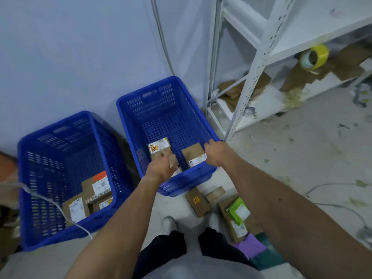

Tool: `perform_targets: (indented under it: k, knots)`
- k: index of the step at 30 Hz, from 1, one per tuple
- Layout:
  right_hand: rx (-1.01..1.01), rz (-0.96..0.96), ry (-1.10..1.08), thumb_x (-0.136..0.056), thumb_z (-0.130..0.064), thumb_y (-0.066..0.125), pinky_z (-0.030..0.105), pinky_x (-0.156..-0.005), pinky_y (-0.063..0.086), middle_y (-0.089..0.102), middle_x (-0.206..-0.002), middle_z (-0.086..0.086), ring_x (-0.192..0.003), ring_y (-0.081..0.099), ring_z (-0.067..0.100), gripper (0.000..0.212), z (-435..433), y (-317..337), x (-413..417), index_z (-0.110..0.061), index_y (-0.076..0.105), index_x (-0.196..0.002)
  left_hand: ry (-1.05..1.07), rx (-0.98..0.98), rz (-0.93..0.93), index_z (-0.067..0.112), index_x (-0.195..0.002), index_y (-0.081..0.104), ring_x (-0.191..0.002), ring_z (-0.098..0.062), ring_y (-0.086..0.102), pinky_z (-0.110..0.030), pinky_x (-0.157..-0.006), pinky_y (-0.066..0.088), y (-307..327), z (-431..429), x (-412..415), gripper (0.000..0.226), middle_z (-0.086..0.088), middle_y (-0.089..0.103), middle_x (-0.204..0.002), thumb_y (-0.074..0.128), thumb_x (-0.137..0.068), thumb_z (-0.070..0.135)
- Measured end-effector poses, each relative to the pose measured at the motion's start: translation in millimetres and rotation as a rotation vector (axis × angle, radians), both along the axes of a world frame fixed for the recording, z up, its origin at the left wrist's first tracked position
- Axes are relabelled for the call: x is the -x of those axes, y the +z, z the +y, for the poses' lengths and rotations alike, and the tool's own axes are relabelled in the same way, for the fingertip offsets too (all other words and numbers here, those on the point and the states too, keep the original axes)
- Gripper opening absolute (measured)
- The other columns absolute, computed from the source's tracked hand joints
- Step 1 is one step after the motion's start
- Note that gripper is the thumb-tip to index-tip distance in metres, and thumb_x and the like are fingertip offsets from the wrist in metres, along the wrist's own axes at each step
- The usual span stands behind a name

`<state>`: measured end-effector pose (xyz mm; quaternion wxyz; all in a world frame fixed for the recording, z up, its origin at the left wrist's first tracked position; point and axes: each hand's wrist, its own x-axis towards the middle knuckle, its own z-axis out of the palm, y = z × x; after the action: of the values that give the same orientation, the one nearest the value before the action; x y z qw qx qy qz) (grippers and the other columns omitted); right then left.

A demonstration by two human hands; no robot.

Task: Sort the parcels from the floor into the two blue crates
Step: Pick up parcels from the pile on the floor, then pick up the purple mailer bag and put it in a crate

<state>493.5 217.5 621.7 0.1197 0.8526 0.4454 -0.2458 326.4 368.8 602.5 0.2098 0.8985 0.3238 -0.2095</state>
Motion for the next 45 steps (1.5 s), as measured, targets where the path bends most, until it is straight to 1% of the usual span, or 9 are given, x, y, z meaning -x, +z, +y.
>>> perform_targets:
  k: [6,10,16,21,25,29,33,38,45]
  knots:
    - [-0.029,-0.024,-0.155,-0.093,-0.028,0.054,0.038,-0.091,0.048,0.055,-0.127,0.01,-0.113,0.059,0.029,0.038,-70,12,28,-0.012,0.053,-0.127,-0.192,-0.028,0.011,0.022,-0.148,0.033,-0.123,-0.033,0.051,-0.044,-0.099,0.046,14,-45,6,0.059,-0.013,0.047,-0.139,0.056,-0.097,0.042]
    - [-0.003,-0.06,-0.302,-0.095,-0.028,0.052,0.036,-0.095,0.045,0.054,-0.13,0.012,-0.119,0.055,0.029,0.04,-122,14,65,-0.01,0.051,-0.131,-0.342,-0.058,0.001,0.021,-0.147,0.035,-0.114,-0.03,0.054,-0.037,-0.088,0.043,19,-68,18,0.056,-0.012,0.052,-0.13,0.055,-0.098,0.042]
    - [0.019,-0.059,-0.497,-0.094,-0.038,0.053,0.036,-0.093,0.045,0.053,-0.128,0.013,-0.117,0.056,0.031,0.046,-179,3,159,-0.01,0.05,-0.13,-0.484,0.019,0.001,0.022,-0.154,0.025,-0.122,-0.036,0.052,-0.045,-0.097,0.046,20,-93,67,0.065,-0.015,0.042,-0.144,0.054,-0.1,0.042]
    - [0.029,0.024,-0.686,-0.091,-0.032,0.051,0.034,-0.09,0.045,0.058,-0.123,0.01,-0.118,0.057,0.031,0.038,-212,-5,244,-0.012,0.056,-0.123,-0.561,0.037,0.083,0.022,-0.153,0.027,-0.126,-0.037,0.051,-0.049,-0.102,0.046,4,-109,111,0.065,-0.016,0.043,-0.145,0.056,-0.098,0.042]
    - [0.083,0.024,-0.731,-0.09,-0.031,0.058,0.035,-0.087,0.049,0.06,-0.124,0.013,-0.112,0.061,0.03,0.039,-240,-5,299,-0.01,0.057,-0.123,-0.629,0.054,0.113,0.022,-0.153,0.027,-0.128,-0.035,0.049,-0.044,-0.101,0.044,-5,-137,133,0.065,-0.016,0.044,-0.144,0.055,-0.098,0.042]
    - [0.089,0.06,-0.826,-0.084,-0.043,0.057,0.036,-0.084,0.054,0.064,-0.117,0.007,-0.102,0.065,0.027,0.04,-268,-20,328,-0.018,0.061,-0.115,-0.654,0.121,0.108,0.023,-0.15,0.031,-0.125,-0.033,0.05,-0.043,-0.101,0.045,-12,-169,145,0.061,-0.014,0.046,-0.14,0.055,-0.097,0.04]
    - [0.048,0.07,-0.871,-0.092,-0.034,0.051,0.032,-0.092,0.048,0.06,-0.125,0.006,-0.113,0.06,0.027,0.038,-296,-20,349,-0.016,0.055,-0.126,-0.707,0.125,0.104,0.027,-0.153,0.025,-0.123,-0.033,0.051,-0.043,-0.1,0.045,-18,-197,153,0.063,-0.014,0.049,-0.139,0.053,-0.098,0.038]
    - [0.069,0.116,-0.916,-0.091,-0.033,0.055,0.032,-0.096,0.047,0.053,-0.133,0.009,-0.117,0.057,0.027,0.049,-336,-35,374,-0.014,0.049,-0.136,-0.697,0.148,0.151,0.026,-0.149,0.034,-0.115,-0.035,0.058,-0.044,-0.095,0.05,-30,-238,163,0.06,-0.016,0.054,-0.132,0.056,-0.095,0.039]
    - [0.079,0.154,-0.936,-0.093,-0.031,0.054,0.034,-0.084,0.046,0.054,-0.123,0.01,-0.108,0.06,0.029,0.04,-423,-52,393,-0.01,0.051,-0.126,-0.754,0.132,0.209,0.023,-0.152,0.03,-0.136,-0.03,0.044,-0.043,-0.108,0.041,-52,-318,180,0.066,-0.011,0.042,-0.151,0.056,-0.097,0.045]
